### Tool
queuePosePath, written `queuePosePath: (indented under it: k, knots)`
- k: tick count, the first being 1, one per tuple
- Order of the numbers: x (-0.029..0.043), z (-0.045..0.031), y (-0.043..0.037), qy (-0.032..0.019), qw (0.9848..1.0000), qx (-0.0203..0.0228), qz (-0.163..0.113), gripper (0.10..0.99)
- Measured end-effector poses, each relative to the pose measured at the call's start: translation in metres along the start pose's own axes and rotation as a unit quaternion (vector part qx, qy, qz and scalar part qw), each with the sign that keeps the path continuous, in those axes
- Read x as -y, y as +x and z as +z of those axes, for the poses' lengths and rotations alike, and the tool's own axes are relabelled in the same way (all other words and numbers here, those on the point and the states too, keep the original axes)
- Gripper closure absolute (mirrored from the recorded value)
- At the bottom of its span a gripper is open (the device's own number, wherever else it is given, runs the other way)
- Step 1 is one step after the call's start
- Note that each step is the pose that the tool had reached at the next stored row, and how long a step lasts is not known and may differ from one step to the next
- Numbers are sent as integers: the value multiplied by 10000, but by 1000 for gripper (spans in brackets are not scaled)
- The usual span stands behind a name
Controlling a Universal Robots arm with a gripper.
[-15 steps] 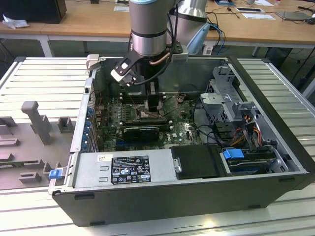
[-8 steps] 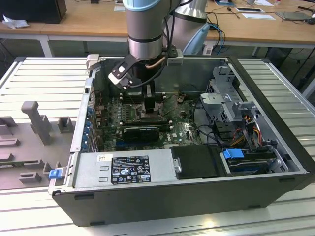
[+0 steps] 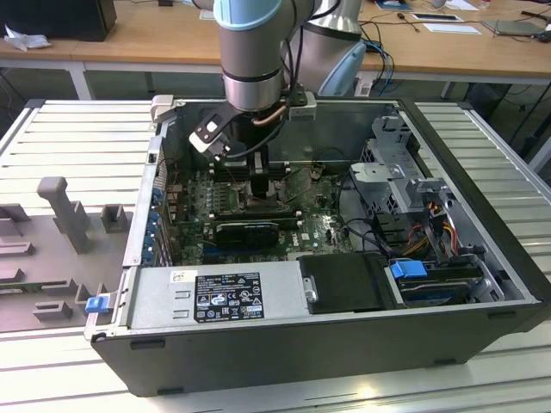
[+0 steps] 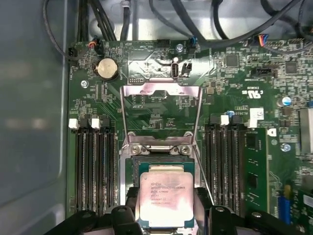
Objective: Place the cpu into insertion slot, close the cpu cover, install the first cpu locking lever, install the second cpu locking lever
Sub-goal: 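Place the cpu into insertion slot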
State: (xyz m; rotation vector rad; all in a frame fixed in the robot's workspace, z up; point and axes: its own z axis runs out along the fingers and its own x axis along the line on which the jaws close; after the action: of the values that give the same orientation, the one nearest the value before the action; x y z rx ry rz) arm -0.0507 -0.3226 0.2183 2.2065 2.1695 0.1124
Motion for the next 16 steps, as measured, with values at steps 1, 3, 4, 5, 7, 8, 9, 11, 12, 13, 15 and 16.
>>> queuePosePath:
  k: [1, 3, 4, 5, 7, 8, 9, 11, 12, 13, 15, 16]
  knots:
    - [1, 15, 4, 0, 10000, 0, 0, 557]
    - [6, 69, 15, 0, 10000, 0, 0, 557]
    - [7, 92, 18, 0, 10000, 0, -1, 557]
    - [8, 107, 20, 0, 10000, 0, -1, 557]
    - [11, 134, 21, 0, 10000, 0, -1, 557]
    - [13, 150, 24, 0, 10000, 0, 0, 557]
    - [14, 158, 26, 0, 10000, 0, 0, 557]
    - [14, 171, 27, 1, 10000, 1, -1, 557]
    - [15, 171, 27, 1, 10000, 1, -1, 557]
    - [15, 171, 27, 1, 10000, 1, -1, 557]
    - [15, 173, 27, 0, 10000, 0, 0, 557]
    - [15, 173, 27, 0, 10000, 0, 0, 557]
